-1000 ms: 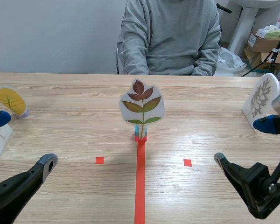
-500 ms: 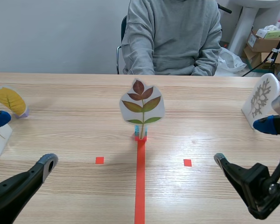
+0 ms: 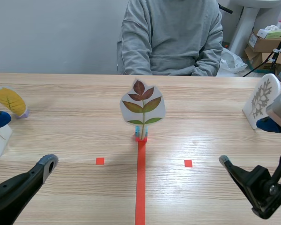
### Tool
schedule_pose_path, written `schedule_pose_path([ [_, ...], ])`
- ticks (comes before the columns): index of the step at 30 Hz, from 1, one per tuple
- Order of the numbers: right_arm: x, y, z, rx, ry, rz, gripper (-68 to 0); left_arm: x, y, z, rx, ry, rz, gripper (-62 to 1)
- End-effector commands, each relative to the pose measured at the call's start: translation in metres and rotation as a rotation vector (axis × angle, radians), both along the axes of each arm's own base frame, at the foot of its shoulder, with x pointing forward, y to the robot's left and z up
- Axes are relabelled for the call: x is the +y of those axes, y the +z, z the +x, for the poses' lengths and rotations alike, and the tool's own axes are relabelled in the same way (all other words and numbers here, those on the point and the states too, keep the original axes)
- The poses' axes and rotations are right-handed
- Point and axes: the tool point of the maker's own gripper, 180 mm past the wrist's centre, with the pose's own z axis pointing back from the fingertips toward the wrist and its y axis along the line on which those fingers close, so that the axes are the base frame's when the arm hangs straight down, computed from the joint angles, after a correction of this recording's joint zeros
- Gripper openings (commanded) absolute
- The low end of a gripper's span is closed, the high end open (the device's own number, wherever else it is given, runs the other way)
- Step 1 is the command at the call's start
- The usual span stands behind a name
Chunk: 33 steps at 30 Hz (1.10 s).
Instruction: Do the leaf sorting experiment
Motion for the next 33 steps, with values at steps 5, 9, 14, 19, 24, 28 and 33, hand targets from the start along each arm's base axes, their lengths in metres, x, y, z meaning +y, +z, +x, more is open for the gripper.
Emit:
schedule_pose_path([
  [5,-0.012,-0.014,0.028,-0.001,0.052,0.016,-11.9,-0.001,0.005,0.002,-0.018,0.01,-0.022,1.4],
  [9,-0.006,-0.011,0.055,-0.043,0.121,0.063,-11.9,-0.001,0.005,0.002,-0.017,0.011,-0.022,1.4],
  [14,0.016,-0.013,0.089,-0.068,0.198,0.113,-11.9,0.001,0.005,0.003,-0.018,0.035,-0.034,1.4],
  [19,0.056,-0.023,0.108,-0.057,0.295,0.16,-11.9,0.003,0.005,0.003,-0.018,0.079,-0.059,1.4],
  [24,0.101,-0.037,0.119,-0.037,0.361,0.197,-11.9,0.004,0.005,0.004,-0.018,0.105,-0.076,1.4],
  [28,0.13,-0.041,0.125,-0.033,0.389,0.236,-11.9,0.004,0.005,0.004,-0.018,0.107,-0.077,1.4],
  [33,0.155,-0.047,0.128,-0.017,0.415,0.253,-11.9,0.004,0.005,0.004,-0.018,0.107,-0.077,1.4],
])
